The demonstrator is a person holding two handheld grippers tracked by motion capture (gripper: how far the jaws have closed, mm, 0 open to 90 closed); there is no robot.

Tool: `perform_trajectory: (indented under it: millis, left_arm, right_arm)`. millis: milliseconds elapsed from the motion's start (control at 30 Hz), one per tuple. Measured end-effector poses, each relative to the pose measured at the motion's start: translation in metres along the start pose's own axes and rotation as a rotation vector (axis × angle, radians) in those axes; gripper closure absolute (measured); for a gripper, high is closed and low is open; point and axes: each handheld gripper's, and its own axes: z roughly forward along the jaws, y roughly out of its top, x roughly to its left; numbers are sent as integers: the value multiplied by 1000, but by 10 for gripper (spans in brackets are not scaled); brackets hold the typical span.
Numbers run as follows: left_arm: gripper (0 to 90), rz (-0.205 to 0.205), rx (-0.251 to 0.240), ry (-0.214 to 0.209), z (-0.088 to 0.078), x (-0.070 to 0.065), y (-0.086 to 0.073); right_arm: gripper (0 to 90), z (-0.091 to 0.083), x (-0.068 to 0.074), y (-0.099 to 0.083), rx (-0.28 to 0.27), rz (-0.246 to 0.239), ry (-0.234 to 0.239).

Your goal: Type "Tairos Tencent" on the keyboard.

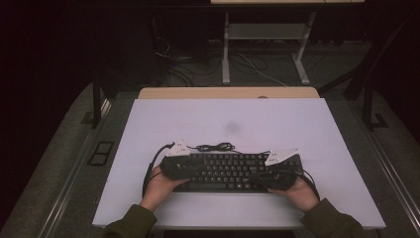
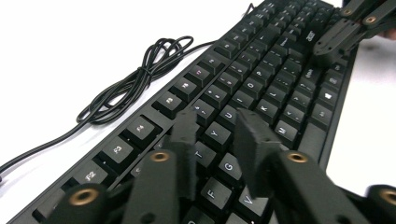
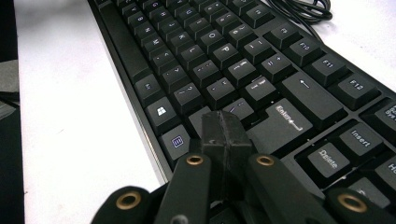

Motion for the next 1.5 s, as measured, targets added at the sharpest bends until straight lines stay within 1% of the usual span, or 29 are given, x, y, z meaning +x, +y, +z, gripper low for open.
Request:
perform_trajectory:
  millis: [133,233,300,333,367,500,600,633,867,967,1167,1300,1333,1500]
  left_arm:
    - [839,-3,17,4,4,1,0]
    - [888,-4,23,3,6,1,0]
    - [890,0,34,5,7,2,0]
    - [890,-2,32,6,7,2,0]
    - [890,6,36,7,8,2,0]
    - [890,-1,40,13,9,2,0]
    - [891,2,46,12,10,2,0]
    - [890,10,54,13,11,2,-1]
    - [891,7,53,11,12,1,-1]
    - [891,20,72,18,13,0,-1]
    - [891,17,75,17,12,0,0]
    - [891,9,53,23,8,1,1]
    - [891,-3,40,23,7,1,1]
    - [891,-1,39,21,3,3,1]
  right_arm:
    - [892,0,0,0,0,0,0]
    - [892,0,0,0,0,1,0]
    - [892,0,0,0,0,2,0]
    - [892,0,0,0,-1,3,-1]
    - [892,0,0,0,1,2,-1]
    - [892,0,0,0,0,2,-1]
    - [892,0,0,0,1,2,-1]
    - [892,0,0,0,1,2,-1]
    - [892,0,0,0,3,0,-2]
    - [892,0,0,0,5,-1,-3]
    - [892,-1,0,0,5,-1,-2]
    - [892,-1,0,0,5,-2,-3]
    - [892,0,0,0,5,-3,-3]
    - [892,-1,1,0,5,-3,-3]
